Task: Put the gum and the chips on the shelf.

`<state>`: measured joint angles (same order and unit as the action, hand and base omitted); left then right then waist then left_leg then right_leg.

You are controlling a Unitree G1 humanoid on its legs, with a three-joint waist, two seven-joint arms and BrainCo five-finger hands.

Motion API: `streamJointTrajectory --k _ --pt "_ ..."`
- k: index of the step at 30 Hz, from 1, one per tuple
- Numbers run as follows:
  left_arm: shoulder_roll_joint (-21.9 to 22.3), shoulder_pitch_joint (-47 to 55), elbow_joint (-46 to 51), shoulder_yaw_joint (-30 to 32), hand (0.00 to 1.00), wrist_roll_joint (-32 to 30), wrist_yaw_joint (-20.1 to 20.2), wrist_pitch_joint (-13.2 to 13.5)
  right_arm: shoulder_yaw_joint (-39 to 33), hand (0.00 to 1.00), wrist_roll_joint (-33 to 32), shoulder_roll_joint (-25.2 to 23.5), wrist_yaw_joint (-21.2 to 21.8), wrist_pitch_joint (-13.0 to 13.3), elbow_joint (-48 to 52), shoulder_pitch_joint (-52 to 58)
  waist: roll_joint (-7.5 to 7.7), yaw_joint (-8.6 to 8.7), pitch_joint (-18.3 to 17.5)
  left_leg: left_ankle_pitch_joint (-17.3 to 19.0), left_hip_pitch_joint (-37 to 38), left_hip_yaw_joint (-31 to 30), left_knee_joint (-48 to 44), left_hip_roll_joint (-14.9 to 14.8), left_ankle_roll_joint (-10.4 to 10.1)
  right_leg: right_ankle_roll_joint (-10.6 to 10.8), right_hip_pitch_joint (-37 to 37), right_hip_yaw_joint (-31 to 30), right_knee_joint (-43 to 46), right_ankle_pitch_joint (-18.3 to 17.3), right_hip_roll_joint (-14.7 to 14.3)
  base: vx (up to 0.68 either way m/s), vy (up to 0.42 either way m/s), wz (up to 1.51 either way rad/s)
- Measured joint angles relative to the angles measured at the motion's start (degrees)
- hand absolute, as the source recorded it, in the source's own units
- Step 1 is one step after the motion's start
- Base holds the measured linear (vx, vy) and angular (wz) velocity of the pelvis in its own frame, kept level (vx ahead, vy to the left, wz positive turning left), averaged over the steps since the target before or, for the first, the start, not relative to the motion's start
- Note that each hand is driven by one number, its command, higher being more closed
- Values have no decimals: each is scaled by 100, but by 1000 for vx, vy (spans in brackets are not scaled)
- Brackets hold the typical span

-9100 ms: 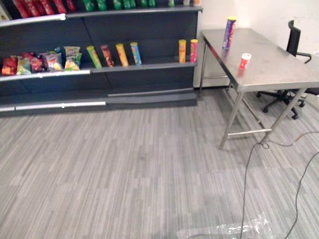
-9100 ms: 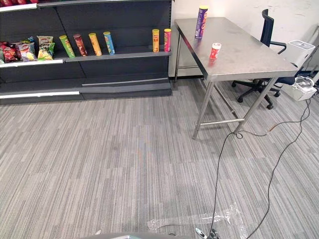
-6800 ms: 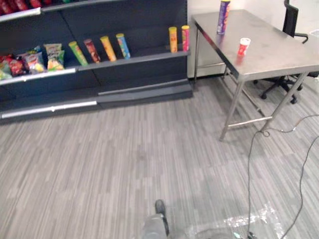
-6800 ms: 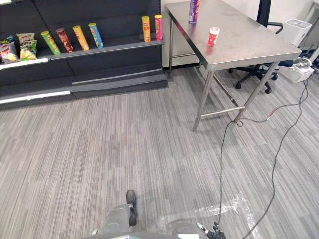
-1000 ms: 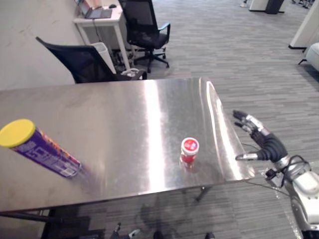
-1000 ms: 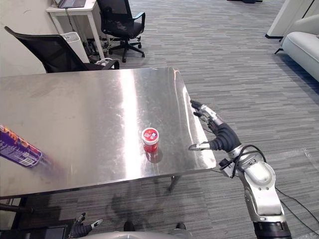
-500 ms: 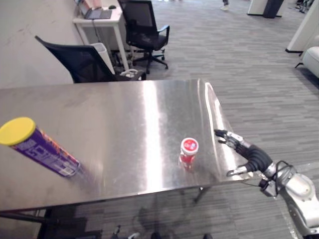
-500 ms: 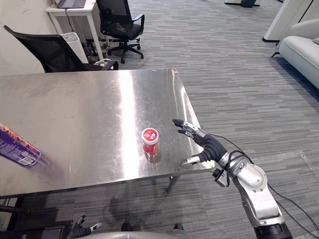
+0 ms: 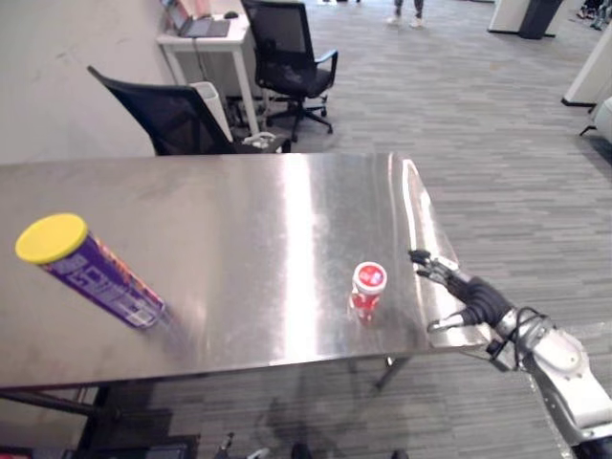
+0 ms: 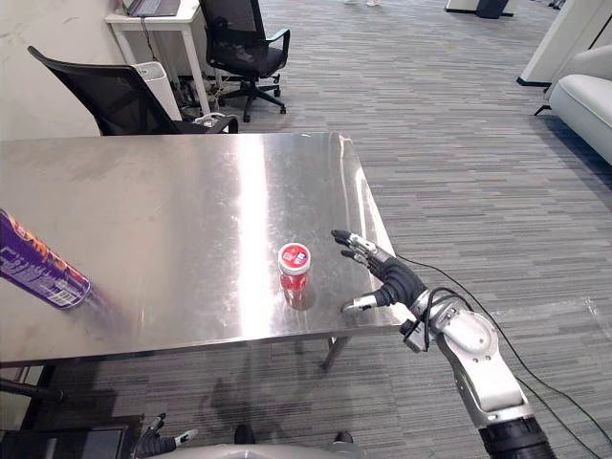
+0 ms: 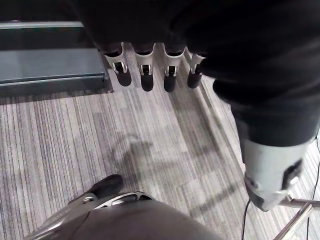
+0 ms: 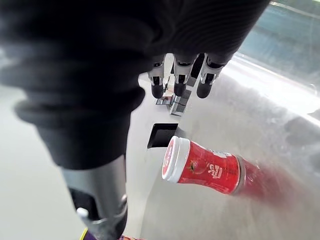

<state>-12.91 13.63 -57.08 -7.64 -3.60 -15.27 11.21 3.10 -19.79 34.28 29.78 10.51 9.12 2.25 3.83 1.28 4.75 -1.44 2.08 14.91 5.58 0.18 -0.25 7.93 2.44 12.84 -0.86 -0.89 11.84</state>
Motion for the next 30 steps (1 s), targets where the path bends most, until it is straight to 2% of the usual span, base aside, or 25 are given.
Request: streamJointTrajectory --k 9,24,30 --pt "13 -4 4 -44 0 0 1 -11 27 0 347 -59 -301 28 -621 -265 -61 -5 26 -19 0 -104 18 7 1 -1 83 112 -36 -1 -1 3 -4 5" --pt "23 -43 16 -109 0 1 44 -54 428 0 420 -403 -314 130 -1495 -948 -138 -43 121 -32 -4 -220 35 8 -5 -2 182 250 -95 -2 -7 2 -3 3" --pt "24 -106 106 -124 0 0 53 -67 652 0 611 -499 -311 150 -1773 -1226 -151 -147 253 -38 -16 -291 35 12 -10 -3 218 314 -109 -3 -10 7 -5 5"
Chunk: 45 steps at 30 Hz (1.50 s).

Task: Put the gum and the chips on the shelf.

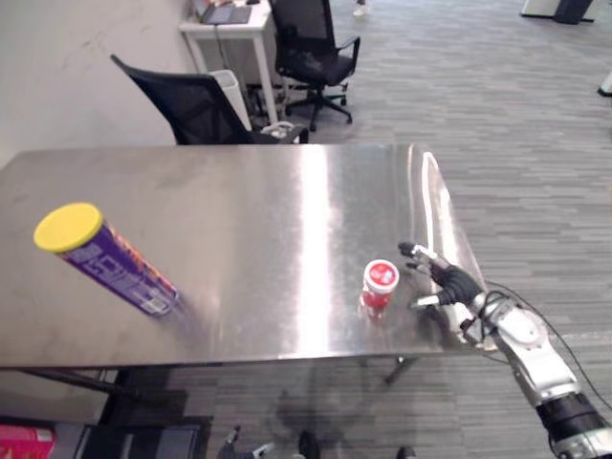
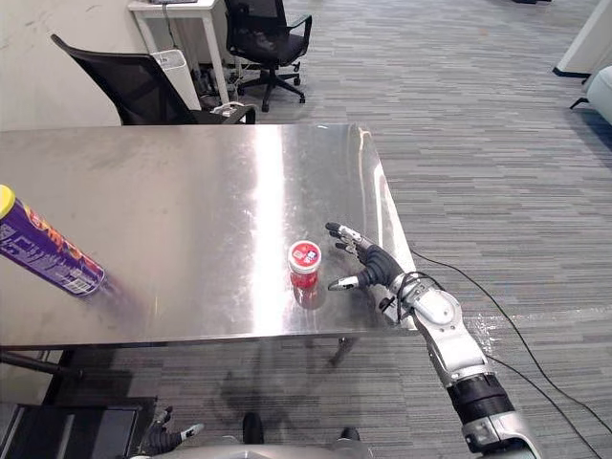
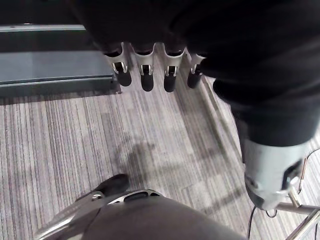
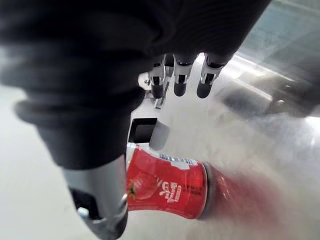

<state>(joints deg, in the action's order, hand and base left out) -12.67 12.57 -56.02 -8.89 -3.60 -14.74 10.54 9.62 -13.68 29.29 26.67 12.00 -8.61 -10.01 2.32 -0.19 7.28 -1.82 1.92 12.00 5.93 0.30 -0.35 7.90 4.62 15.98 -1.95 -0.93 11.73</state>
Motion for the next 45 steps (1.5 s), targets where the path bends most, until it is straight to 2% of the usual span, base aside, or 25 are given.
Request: streamJointTrajectory --k 3,15,29,30,45 --pt "0 -2 13 -6 0 0 2 1 32 0 15 -145 -5 0 -155 -90 -5 -9 7 0 0 -29 0 5 0 -1 26 35 -12 -1 0 20 -8 7" --pt "4 -8 23 -36 0 6 12 5 220 0 28 -175 1 49 -241 -281 -37 -21 67 -44 -76 -193 2 10 -5 -13 67 215 -41 -11 -9 1 -9 7" --pt "8 -25 134 -35 0 9 25 2 500 0 30 -342 130 74 -361 -565 -17 -152 131 -49 -81 -235 2 8 -6 -18 83 246 -42 -14 -17 0 0 0" --pt "7 -25 134 -35 0 9 25 2 500 100 30 -342 139 73 -360 -565 -17 -152 131 -49 -81 -240 2 8 -6 -19 85 250 -42 -14 -17 9 -3 3" --pt "7 -34 133 -41 0 8 14 2 879 100 27 -513 251 39 -277 -562 -15 -152 132 -46 -87 -257 2 -8 -11 -39 88 234 -41 -29 -31 0 0 0"
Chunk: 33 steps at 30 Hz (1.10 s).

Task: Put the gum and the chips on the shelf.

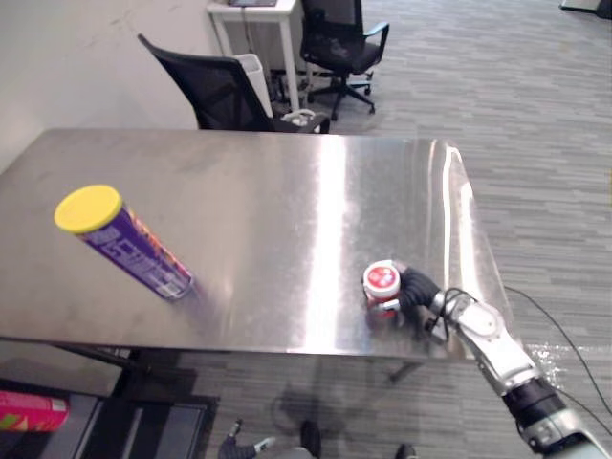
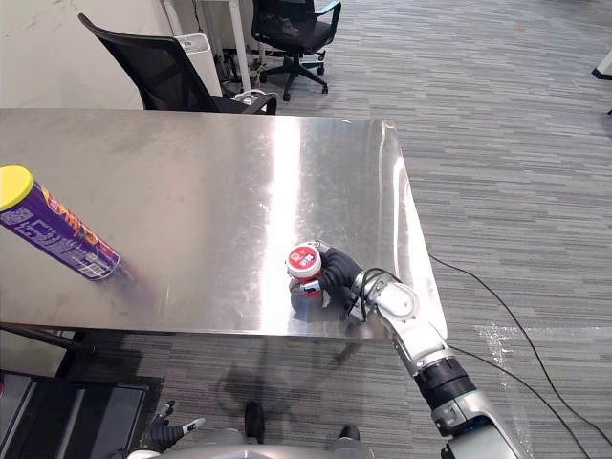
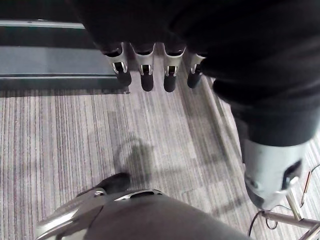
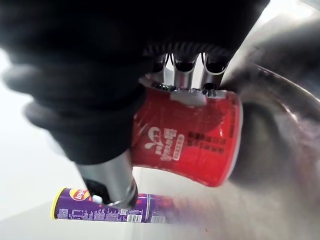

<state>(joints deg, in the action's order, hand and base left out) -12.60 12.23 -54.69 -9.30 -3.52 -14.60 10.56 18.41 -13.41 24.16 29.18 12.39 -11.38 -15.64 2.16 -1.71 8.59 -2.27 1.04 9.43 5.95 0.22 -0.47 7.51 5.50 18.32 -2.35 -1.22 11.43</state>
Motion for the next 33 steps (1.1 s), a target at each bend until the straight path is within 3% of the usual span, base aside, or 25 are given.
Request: streamJointTrajectory --k 9,18,25,33 --pt "0 -21 0 3 0 0 -26 1 -66 100 -2 8 -302 -9 311 115 1 0 0 9 1 56 -2 -24 -13 1 -21 -53 2 1 -20 0 0 -3" --pt "53 7 0 141 0 -1 -88 5 -1383 100 -328 7 -906 -18 1375 580 2 35 -2 4 52 87 -9 -39 -12 1 -15 -121 52 1 -28 -1 0 -1" --pt "118 92 0 308 0 -1 -146 19 -1682 100 -351 6 -1022 -1 1708 847 3 143 -8 -11 128 85 -3 -48 -19 2 50 -125 66 0 -31 0 0 0" --pt "129 149 -4 306 0 -1 -214 14 -1863 100 -351 7 -1215 2 1978 1347 22 161 -252 -14 125 -134 -15 -45 -34 22 7 38 449 -294 13 20 -10 14"
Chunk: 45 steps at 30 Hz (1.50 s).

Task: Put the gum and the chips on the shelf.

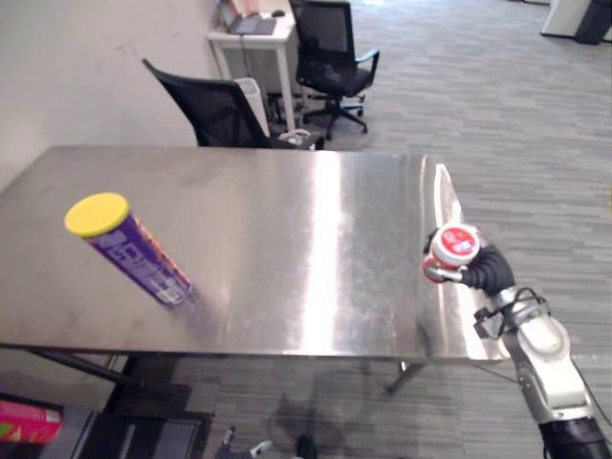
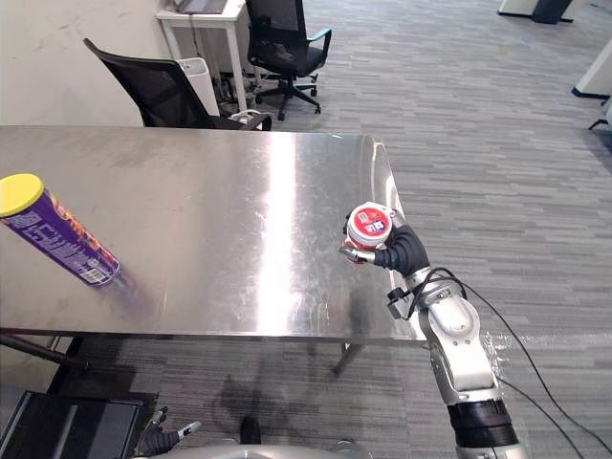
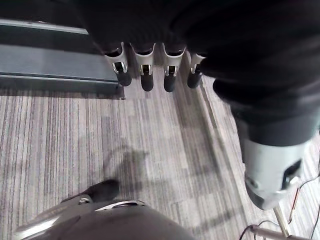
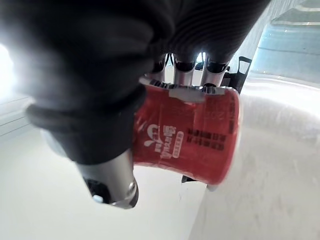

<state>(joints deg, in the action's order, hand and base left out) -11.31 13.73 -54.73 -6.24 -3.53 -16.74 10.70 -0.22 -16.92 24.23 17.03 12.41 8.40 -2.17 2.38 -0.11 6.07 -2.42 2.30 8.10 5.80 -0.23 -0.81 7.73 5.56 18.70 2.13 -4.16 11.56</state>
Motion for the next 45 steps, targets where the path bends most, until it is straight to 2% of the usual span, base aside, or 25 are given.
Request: streamJointTrajectory --k 8,12,14,16,17,18,19,20,21,22,23,24,25,26,27,28,29,30,33,35,36,39,42,45 --pt "106 28 0 216 0 16 -69 -1 -223 100 0 0 -176 32 0 36 -41 -5 -23 -44 -5 -130 -23 -6 -19 -7 60 58 5 -31 -17 10 -7 8" --pt "157 2 86 282 0 116 -174 6 -152 100 0 0 -217 37 -4 49 -72 -14 -26 -165 -157 -438 -28 -45 -35 -80 37 342 179 -141 -31 -14 -30 34" --pt "207 -5 153 390 0 147 -259 52 -84 100 0 -7 -283 36 -10 -42 -75 -75 -15 -268 -341 -633 -42 -73 -68 -95 -45 428 221 -150 -86 -47 -52 55" --pt "243 -34 312 465 0 365 -332 87 1 100 1 -21 -367 36 -117 -342 -72 -186 195 -238 -611 -784 -430 -144 -103 -129 -44 546 249 -166 -149 -96 -62 55" --pt "275 -39 355 483 0 409 -341 128 88 100 2 -32 -403 36 -272 -612 -123 -224 324 -193 -769 -853 -663 -204 -145 -218 -62 644 372 -224 -203 -167 -60 49" --pt "335 -8 446 491 0 409 -344 132 93 100 3 -50 -432 36 -393 -797 -234 -313 397 -110 -948 -864 -892 -279 -103 -359 -167 715 612 -329 -275 -177 -54 44" --pt "376 13 491 492 0 412 -345 150 90 100 4 -44 -444 37 -421 -840 -306 -374 434 70 -1026 -788 -963 -343 -5 -429 -204 756 703 -374 -334 -219 -62 50" --pt "436 5 493 530 0 419 -345 167 95 100 9 -55 -472 60 -435 -806 -342 -389 454 425 -1131 -200 -971 -503 388 -508 -187 747 592 -524 -405 -188 -121 61" --pt "427 15 452 615 0 395 -342 172 76 100 9 -48 -498 100 -436 -763 -198 -350 441 670 -1111 235 -986 -575 520 -521 -158 756 450 -527 -390 -227 -136 122" --pt "399 -23 435 695 0 367 -382 184 -64 100 8 6 -552 222 -445 -647 -102 -239 483 705 -1319 1080 -1776 -837 714 -561 -222 1090 496 -481 -214 -140 -106 129" --pt "436 41 435 735 0 359 -452 210 -214 100 6 11 -573 267 -442 -572 -250 -216 476 687 -1329 1589 -2683 -1190 735 -565 -307 1367 886 -532 -122 -77 -36 114" --pt "480 121 442 741 0 362 -467 219 -267 100 6 32 -577 295 -438 -519 -308 -201 442 665 -1276 1799 -2997 -1337 765 -558 -371 1503 1100 -623 -77 -9 -41 109" --pt "559 166 469 722 0 374 -479 245 -433 100 -5 111 -573 353 -417 -400 -468 -109 379 449 -1347 1958 -2804 -1224 598 -534 -556 1685 1537 -833 16 -102 -49 133" --pt "560 187 498 705 0 346 -483 312 -583 100 -12 166 -534 379 -419 -247 -343 -62 329 -76 -1292 1851 -2015 -896 508 -619 -650 1751 1416 -938 123 -139 -19 147" --pt "522 182 475 793 0 346 -489 310 -668 100 -18 203 -489 402 -418 -158 -242 -33 296 -374 -1172 1728 -1382 -698 416 -600 -652 1976 1196 -822 213 -140 -32 124" --pt "546 185 423 904 0 341 -494 304 -746 100 -126 152 -405 410 -427 -149 -275 -57 285 94 -1109 2216 -1882 -849 481 -602 -631 2250 1131 -692 239 -62 -70 97" --pt "604 301 373 954 0 337 -498 301 -727 100 -201 145 -379 411 -424 -141 -199 -46 310 406 -870 2492 -2264 -1012 337 -613 -611 2418 1184 -668 310 -112 -68 103" --pt "657 342 338 1006 0 338 -532 305 -740 100 -217 187 -353 415 -425 -140 -234 -11 288 504 -555 2625 -2224 -1111 155 -614 -586 2598 1210 -653 360 -128 -11 83" --pt "675 331 304 973 0 342 -546 307 -784 100 -221 171 -393 415 -431 -143 -278 11 259 416 -26 2750 -1634 -1131 -72 -568 -662 2928 1335 -604 525 -101 97 69" --pt "690 335 269 855 0 343 -551 312 -821 100 -220 163 -429 410 -487 -148 -378 27 204 197 296 2691 -832 -1028 -381 -522 -790 3139 1533 -576 621 -115 213 64" --pt "677 333 256 819 0 343 -552 314 -824 100 -217 94 -493 406 -508 -141 -434 22 169 190 387 2753 -413 -892 -395 -477 -837 3238 1686 -545 705 -132 249 58" --pt "595 346 222 815 0 337 -570 321 -807 100 -204 -316 -644 406 -532 -104 -199 -23 159 191 508 2715 -43 -598 -407 -434 -765 3308 1813 -318 967 -131 229 46" --pt "570 363 224 805 0 337 -599 329 -770 100 -165 -436 -664 413 -532 -21 -146 -26 158 194 508 2709 -41 -435 -401 -452 -676 3288 1677 -16 1066 -105 154 26" --pt "537 390 227 770 0 342 -602 330 -766 100 -155 -501 -658 413 -532 131 -152 -38 164 347 483 2580 -32 -307 -216 -399 -633 3240 1521 118 1112 -110 115 11"
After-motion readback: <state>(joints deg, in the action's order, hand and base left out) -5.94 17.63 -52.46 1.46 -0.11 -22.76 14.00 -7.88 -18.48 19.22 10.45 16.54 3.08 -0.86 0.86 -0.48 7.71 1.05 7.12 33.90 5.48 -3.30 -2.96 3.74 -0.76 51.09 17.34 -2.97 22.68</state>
